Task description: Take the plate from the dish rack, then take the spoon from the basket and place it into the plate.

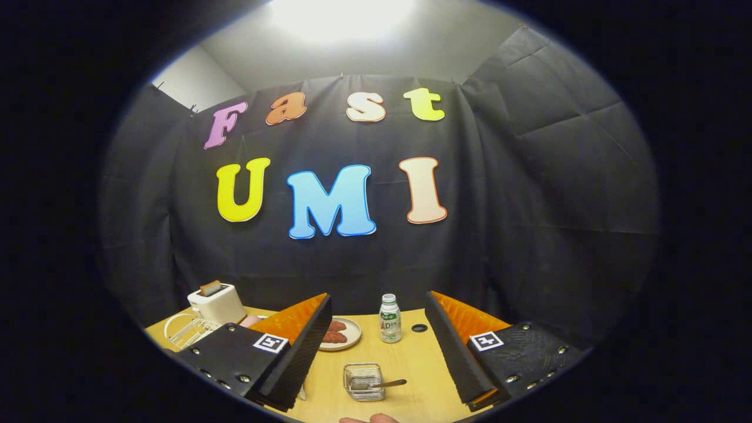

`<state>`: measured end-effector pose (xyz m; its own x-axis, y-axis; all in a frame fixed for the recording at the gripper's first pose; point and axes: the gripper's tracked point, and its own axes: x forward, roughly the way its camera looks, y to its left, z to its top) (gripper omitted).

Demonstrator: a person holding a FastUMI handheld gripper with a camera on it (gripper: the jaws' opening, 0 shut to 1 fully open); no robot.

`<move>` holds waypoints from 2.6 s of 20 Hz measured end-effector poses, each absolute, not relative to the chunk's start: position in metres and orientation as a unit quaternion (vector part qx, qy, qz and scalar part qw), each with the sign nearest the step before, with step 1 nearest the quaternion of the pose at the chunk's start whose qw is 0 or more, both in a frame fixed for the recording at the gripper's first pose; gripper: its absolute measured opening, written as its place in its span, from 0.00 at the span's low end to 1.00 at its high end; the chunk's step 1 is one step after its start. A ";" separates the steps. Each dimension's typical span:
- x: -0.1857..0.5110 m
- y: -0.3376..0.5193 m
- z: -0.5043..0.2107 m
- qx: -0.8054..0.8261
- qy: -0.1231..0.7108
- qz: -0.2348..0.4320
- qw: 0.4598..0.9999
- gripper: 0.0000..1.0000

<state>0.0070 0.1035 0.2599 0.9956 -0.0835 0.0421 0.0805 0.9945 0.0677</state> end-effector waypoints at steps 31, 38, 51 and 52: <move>0.095 0.324 0.171 -0.051 0.183 0.004 0.982 0.88; 0.119 0.327 0.125 -0.081 0.242 -0.056 0.965 0.80; 0.132 0.328 0.117 -0.187 0.295 -0.128 0.928 0.04; 0.133 0.328 0.123 -0.204 0.292 -0.133 0.925 0.04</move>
